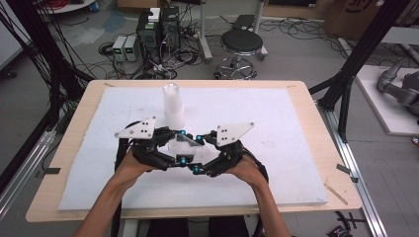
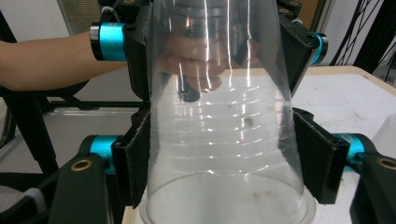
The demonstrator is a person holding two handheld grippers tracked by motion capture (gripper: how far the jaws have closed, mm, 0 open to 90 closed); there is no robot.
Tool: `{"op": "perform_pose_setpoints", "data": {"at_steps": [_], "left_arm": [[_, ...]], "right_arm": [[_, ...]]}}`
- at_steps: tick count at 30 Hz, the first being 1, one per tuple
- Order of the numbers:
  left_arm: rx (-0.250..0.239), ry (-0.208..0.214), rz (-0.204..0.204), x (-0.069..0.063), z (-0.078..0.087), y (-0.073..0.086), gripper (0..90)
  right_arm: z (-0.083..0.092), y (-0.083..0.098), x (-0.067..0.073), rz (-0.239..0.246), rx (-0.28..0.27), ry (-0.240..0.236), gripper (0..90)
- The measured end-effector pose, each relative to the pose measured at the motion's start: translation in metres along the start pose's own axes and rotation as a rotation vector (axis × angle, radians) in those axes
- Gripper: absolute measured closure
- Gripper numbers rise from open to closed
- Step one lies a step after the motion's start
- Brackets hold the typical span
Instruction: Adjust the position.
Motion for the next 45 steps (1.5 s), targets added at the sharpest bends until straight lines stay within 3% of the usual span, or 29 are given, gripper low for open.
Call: {"op": "perform_pose_setpoints", "data": {"at_steps": [2, 5, 7, 15, 17, 18, 19, 20, 21, 22, 23, 24, 26, 28, 29, 30, 31, 32, 33, 34, 35, 37, 45], "left_arm": [[0.001, -0.004, 0.002, 0.0, 0.0, 0.0, 34.2], [0.001, -0.048, 0.019, 0.005, 0.0, 0.001, 12.9], [0.007, -0.049, 0.02, 0.005, 0.001, 0.002, 7.8], [0.031, -0.064, 0.024, 0.005, 0.008, 0.005, 7.3], [0.07, -0.077, 0.03, 0.005, 0.011, 0.008, 7.2], [0.109, -0.087, 0.037, 0.005, 0.014, 0.012, 7.3], [0.183, -0.095, 0.045, 0.005, 0.017, 0.018, 7.3], [0.183, -0.095, 0.045, 0.005, 0.017, 0.018, 7.3], [0.287, -0.097, 0.057, 0.004, 0.02, 0.026, 7.3], [0.347, -0.091, 0.066, 0.003, 0.022, 0.03, 7.3], [0.347, -0.091, 0.066, 0.003, 0.022, 0.03, 7.4], [0.437, -0.083, 0.078, 0.003, 0.024, 0.037, 7.4], [0.548, -0.095, 0.09, 0.003, 0.028, 0.044, 7.9], [0.619, -0.104, 0.092, 0.006, 0.032, 0.048, 8.3], [0.65, -0.106, 0.106, 0.007, 0.034, 0.049, 8.6], [0.672, -0.106, 0.124, 0.007, 0.035, 0.05, 8.6], [0.701, -0.111, 0.139, 0.009, 0.036, 0.052, 8.8], [0.731, -0.114, 0.148, 0.01, 0.038, 0.053, 9.3], [0.786, -0.112, 0.161, 0.011, 0.041, 0.056, 9.3], [0.786, -0.112, 0.161, 0.011, 0.041, 0.056, 9.3], [0.806, -0.111, 0.167, 0.012, 0.041, 0.057, 9.3], [0.822, -0.095, 0.182, 0.012, 0.04, 0.055, 9.3], [0.821, -0.081, 0.165, 0.014, 0.029, 0.054, 10.5]], "right_arm": [[0.0, 0.0, 0.0, 0.0, -0.002, 0.001, 30.9], [0.0, 0.002, -0.001, 0.005, 0.013, 0.013, 32.6], [0.001, 0.002, -0.001, 0.001, 0.012, 0.009, 32.6], [0.002, 0.005, -0.003, -0.001, 0.031, 0.019, 32.6], [0.002, 0.006, -0.004, 0.003, 0.042, 0.027, 32.6], [0.002, 0.009, -0.005, 0.004, 0.078, 0.036, 32.6], [0.003, 0.011, -0.006, 0.009, 0.101, 0.039, 32.6], [0.003, 0.011, -0.006, 0.009, 0.101, 0.039, 32.6], [0.004, 0.014, -0.007, 0.02, 0.166, 0.046, 32.6], [0.004, 0.016, -0.007, 0.024, 0.193, 0.049, 32.6], [0.004, 0.016, -0.007, 0.024, 0.193, 0.049, 32.6], [0.005, 0.017, -0.007, 0.03, 0.227, 0.049, 32.6], [0.006, 0.022, -0.009, 0.047, 0.34, 0.057, 32.6], [0.008, 0.026, -0.011, 0.067, 0.448, 0.052, 32.6], [0.009, 0.027, -0.011, 0.077, 0.485, 0.048, 32.6], [0.009, 0.027, -0.011, 0.077, 0.485, 0.048, 32.6], [0.01, 0.028, -0.011, 0.082, 0.522, 0.045, 32.6], [0.012, 0.03, -0.011, 0.091, 0.594, 0.033, 32.6], [0.012, 0.03, -0.012, 0.098, 0.611, 0.03, 32.6], [0.012, 0.03, -0.012, 0.098, 0.611, 0.03, 32.6], [0.013, 0.031, -0.013, 0.11, 0.67, 0.028, 32.7], [0.013, 0.032, -0.014, 0.112, 0.705, 0.03, 32.6], [0.011, 0.029, -0.013, 0.131, 0.745, 0.015, 32.8]]}}
Point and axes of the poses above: each handheld gripper's, and its own axes: z roughly backward along the jaws, y roughly out of its underside, x roughly to its left, the point moved 10 cm from there along -z, roughly forward along the jaws, and after that the axes turned 10 degrees about y, right-handed, at the moved point
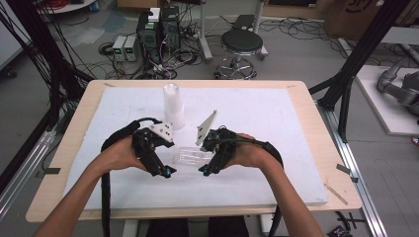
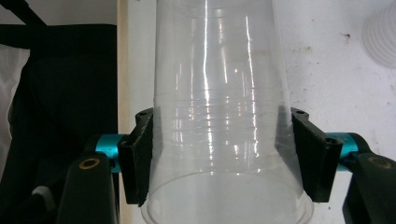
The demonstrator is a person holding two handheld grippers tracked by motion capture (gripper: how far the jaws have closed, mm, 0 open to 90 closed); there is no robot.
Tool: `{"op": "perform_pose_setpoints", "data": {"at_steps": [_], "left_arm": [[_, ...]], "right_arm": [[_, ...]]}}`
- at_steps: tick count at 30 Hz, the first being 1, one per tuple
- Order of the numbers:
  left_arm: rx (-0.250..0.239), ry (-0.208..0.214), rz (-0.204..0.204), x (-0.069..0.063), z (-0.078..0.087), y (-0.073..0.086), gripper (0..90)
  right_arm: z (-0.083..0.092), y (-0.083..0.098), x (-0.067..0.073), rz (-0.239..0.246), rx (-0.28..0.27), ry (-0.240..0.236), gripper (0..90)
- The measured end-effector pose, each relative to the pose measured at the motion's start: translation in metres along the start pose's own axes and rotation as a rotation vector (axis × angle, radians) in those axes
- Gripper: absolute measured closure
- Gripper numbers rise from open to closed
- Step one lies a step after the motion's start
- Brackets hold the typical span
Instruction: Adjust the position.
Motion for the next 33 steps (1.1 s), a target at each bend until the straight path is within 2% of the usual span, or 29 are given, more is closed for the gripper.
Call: {"op": "perform_pose_setpoints", "data": {"at_steps": [3, 8, 14, 16, 17, 19, 21, 23, 30, 33], "left_arm": [[-0.009, 0.012, -0.032, -0.002, -0.004, -0.009, 13.3], [-0.011, 0.033, -0.059, -0.004, -0.011, -0.016, 16.6], [-0.019, 0.044, -0.065, -0.004, -0.016, -0.022, 22.7], [-0.008, 0.044, -0.066, -0.003, -0.017, -0.022, 23.4], [-0.018, 0.045, -0.052, -0.004, -0.019, -0.024, 24.0], [-0.015, 0.05, -0.053, -0.004, -0.02, -0.025, 25.4], [-0.011, 0.054, -0.058, -0.004, -0.02, -0.026, 30.4], [-0.023, 0.064, -0.057, -0.005, -0.02, -0.027, 40.1], [-0.023, 0.056, -0.057, -0.004, -0.021, -0.028, 41.8], [-0.019, 0.052, -0.059, -0.004, -0.021, -0.028, 41.9]], "right_arm": [[-0.001, -0.001, 0.0, 0.002, 0.004, 0.003, 32.8], [-0.001, -0.001, 0.002, 0.0, -0.002, -0.004, 32.8], [0.001, -0.001, 0.001, -0.006, -0.009, -0.002, 32.8], [0.002, -0.001, 0.001, -0.006, -0.009, -0.005, 32.9], [0.001, 0.0, 0.001, 0.004, -0.007, -0.005, 32.8], [0.0, 0.0, 0.001, 0.003, -0.007, -0.001, 32.8], [0.0, 0.0, 0.001, 0.002, -0.005, -0.004, 32.9], [0.001, 0.0, 0.0, 0.005, -0.007, -0.002, 33.3], [0.001, 0.001, 0.0, 0.008, -0.007, 0.004, 33.4], [0.0, 0.002, 0.001, 0.01, -0.012, -0.006, 26.7]]}}
Point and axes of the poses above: each handheld gripper's, and its own axes: z roughly backward along the jaws, y roughly out of its underside, x roughly to its left, the point moved 10 cm from there along -z, roughly forward along the jaws, and after that the axes turned 10 degrees about y, right-handed, at the moved point
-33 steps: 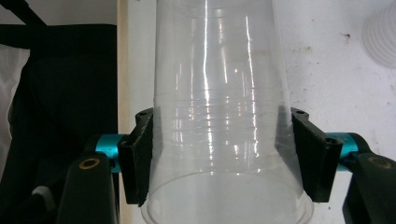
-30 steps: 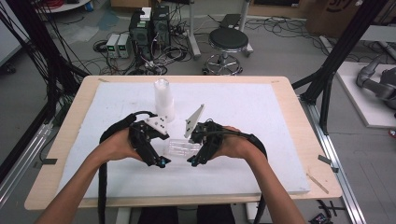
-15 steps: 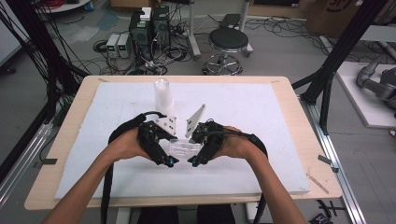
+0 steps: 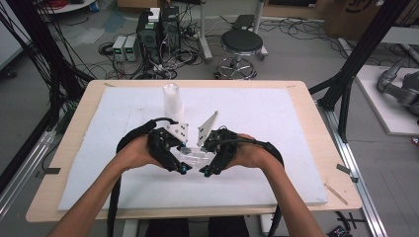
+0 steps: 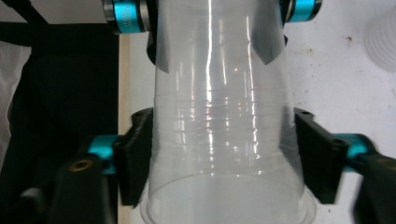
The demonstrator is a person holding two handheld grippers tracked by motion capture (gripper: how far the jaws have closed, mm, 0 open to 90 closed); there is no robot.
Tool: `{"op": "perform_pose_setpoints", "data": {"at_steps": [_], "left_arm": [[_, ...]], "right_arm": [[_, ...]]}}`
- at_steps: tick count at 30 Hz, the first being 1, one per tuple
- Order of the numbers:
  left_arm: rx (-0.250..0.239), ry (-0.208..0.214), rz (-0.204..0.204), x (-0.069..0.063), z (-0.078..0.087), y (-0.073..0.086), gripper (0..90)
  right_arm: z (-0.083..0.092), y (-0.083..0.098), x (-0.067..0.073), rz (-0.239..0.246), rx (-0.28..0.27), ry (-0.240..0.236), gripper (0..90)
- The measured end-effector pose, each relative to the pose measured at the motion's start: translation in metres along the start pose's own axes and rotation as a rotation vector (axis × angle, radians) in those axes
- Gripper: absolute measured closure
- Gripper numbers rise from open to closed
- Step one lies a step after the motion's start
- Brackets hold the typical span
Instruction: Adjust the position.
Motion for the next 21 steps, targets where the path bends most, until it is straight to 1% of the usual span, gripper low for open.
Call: {"op": "perform_pose_setpoints", "data": {"at_steps": [1, 2, 3, 5, 7, 10, 11, 12, 14, 15, 17, 18, 19, 20, 21], "left_arm": [[0.002, -0.002, 0.003, 0.0, 0.0, 0.0, 41.9], [0.002, -0.002, 0.003, 0.0, 0.0, 0.0, 41.9], [-0.014, 0.0, 0.018, -0.001, -0.001, -0.001, 41.9], [-0.012, -0.002, 0.018, -0.001, -0.001, 0.0, 41.9], [-0.017, -0.002, 0.021, -0.001, -0.002, -0.001, 41.9], [-0.01, 0.006, 0.018, -0.002, -0.003, -0.001, 41.9], [-0.001, 0.005, 0.017, -0.002, -0.004, 0.0, 41.8], [0.025, 0.004, -0.002, 0.0, -0.002, 0.002, 41.8], [0.023, -0.001, 0.002, 0.0, -0.003, 0.002, 41.8], [0.031, -0.004, -0.007, 0.001, -0.002, 0.002, 41.8], [0.013, -0.006, -0.008, 0.001, -0.002, 0.001, 41.8], [-0.028, 0.003, 0.001, -0.001, -0.001, -0.001, 41.8], [-0.031, 0.003, -0.01, 0.0, 0.0, 0.0, 41.7], [-0.031, 0.003, -0.01, 0.0, 0.0, 0.0, 41.7], [-0.044, 0.007, 0.0, -0.001, 0.0, 0.0, 41.7]], "right_arm": [[-0.001, 0.0, 0.0, 0.007, -0.009, -0.001, 17.8], [-0.001, 0.0, 0.0, 0.007, -0.009, -0.001, 17.8], [-0.002, -0.002, 0.001, -0.004, -0.029, -0.004, 13.1], [-0.001, -0.003, 0.001, 0.004, -0.034, 0.003, 13.1], [0.0, -0.006, -0.001, 0.018, -0.062, 0.004, 13.1], [0.003, -0.005, -0.001, 0.012, -0.063, 0.008, 13.1], [0.005, -0.006, -0.003, 0.009, -0.08, 0.019, 13.1], [0.006, -0.007, -0.003, 0.006, -0.084, 0.019, 13.1], [0.008, -0.008, -0.004, 0.003, -0.094, 0.022, 13.1], [0.012, -0.01, -0.005, 0.002, -0.118, 0.028, 13.1], [0.015, -0.011, -0.005, -0.002, -0.136, 0.034, 13.1], [0.017, -0.012, -0.006, -0.005, -0.152, 0.037, 13.1], [0.018, -0.013, -0.006, -0.013, -0.168, 0.035, 13.1], [0.02, -0.014, -0.006, -0.016, -0.181, 0.031, 13.1], [0.02, -0.014, -0.006, -0.016, -0.181, 0.031, 13.1]]}}
Point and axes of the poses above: each handheld gripper's, and its own axes: z roughly backward along the jaws, y roughly out of its underside, x roughly to its left, the point moved 10 cm from there along -z, roughly forward along the jaws, and after that the axes turned 10 degrees about y, right-handed, at the moved point
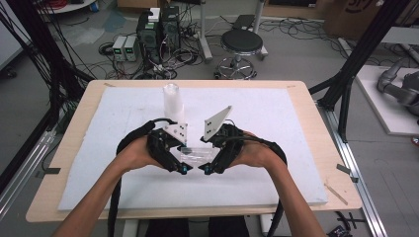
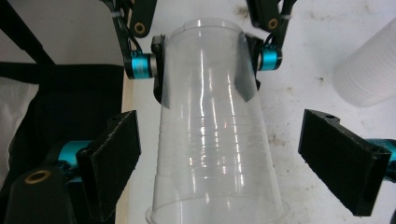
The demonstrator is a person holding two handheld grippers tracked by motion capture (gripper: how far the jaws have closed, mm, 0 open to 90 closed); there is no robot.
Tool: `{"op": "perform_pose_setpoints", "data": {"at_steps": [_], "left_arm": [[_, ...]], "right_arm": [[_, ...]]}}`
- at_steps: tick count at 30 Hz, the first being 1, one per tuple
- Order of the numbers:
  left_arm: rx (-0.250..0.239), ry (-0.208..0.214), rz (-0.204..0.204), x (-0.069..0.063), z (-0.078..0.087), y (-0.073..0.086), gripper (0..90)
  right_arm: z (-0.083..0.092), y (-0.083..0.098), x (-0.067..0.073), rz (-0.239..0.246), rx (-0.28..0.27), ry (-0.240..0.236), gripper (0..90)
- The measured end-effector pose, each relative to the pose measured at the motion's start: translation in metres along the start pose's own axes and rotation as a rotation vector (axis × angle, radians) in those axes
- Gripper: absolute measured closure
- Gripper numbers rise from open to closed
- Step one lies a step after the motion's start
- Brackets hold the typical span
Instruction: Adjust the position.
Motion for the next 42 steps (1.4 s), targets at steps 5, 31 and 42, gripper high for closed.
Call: {"op": "perform_pose_setpoints", "data": {"at_steps": [5, 31, 42], "left_arm": [[-0.038, -0.004, 0.011, 0.0, -0.002, 0.007, 41.7], [-0.613, -0.013, -0.016, 0.002, 0.021, 0.009, 41.8], [-0.697, -0.02, -0.057, -0.001, 0.027, 0.008, 41.7]], "right_arm": [[0.009, -0.005, -0.002, -0.022, -0.068, 0.005, 13.1], [0.044, 0.009, -0.016, -0.185, -0.425, 0.09, 13.1], [0.035, 0.015, -0.012, -0.223, -0.517, 0.082, 13.1]]}}
Point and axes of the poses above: each handheld gripper's, and its own axes: z roughly backward along the jaws, y roughly out of its underside, x roughly to its left, the point moved 10 cm from there along -z, roughly forward along the jaws, and after that the axes turned 10 degrees about y, right-handed, at the moved point
